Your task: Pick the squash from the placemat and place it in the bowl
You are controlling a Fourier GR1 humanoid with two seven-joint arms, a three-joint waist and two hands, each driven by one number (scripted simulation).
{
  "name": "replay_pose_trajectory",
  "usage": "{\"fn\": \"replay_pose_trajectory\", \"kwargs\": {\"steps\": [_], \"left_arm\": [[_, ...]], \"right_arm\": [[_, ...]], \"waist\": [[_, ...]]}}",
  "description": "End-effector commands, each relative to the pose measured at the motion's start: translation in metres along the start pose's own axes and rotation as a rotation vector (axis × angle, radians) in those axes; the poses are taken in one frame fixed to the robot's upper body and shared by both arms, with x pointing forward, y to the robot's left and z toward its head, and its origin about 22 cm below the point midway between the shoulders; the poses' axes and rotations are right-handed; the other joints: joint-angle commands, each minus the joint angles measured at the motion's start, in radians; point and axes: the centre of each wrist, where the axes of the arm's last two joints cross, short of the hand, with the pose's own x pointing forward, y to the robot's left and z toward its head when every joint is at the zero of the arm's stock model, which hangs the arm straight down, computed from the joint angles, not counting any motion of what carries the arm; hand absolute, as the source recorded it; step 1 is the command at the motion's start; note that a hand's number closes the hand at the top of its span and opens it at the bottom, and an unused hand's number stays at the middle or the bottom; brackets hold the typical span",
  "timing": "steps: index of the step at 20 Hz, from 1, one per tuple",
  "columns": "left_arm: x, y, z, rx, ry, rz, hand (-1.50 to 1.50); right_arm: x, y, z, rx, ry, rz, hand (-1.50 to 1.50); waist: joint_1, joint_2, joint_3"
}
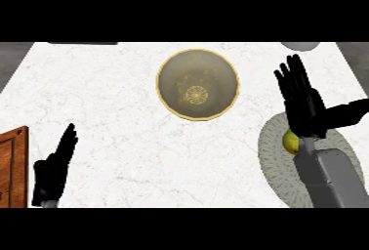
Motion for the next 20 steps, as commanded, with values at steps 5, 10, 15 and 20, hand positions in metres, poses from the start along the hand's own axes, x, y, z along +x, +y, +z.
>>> {"fn": "replay_pose_trajectory", "kwargs": {"steps": [5,10,15,20], "left_arm": [[0.085,0.017,-0.041,0.045,-0.328,0.097,0.0],[0.11,0.048,-0.048,0.095,-0.368,0.162,0.0],[0.111,0.052,-0.049,0.102,-0.368,0.166,0.0],[0.118,0.062,-0.047,0.089,-0.374,0.178,0.0]], "right_arm": [[0.023,0.072,0.029,0.809,-0.047,-0.093,-1.5],[0.039,0.001,0.07,0.643,-0.337,0.3,-1.5],[0.051,-0.057,0.125,0.767,-0.419,0.419,-1.5],[0.102,-0.103,0.134,0.736,-0.471,0.738,-1.5]], "waist": [[-0.002,-0.027,0.024],[-0.091,-0.026,0.024],[-0.084,-0.014,0.024],[-0.069,-0.012,0.022]]}}
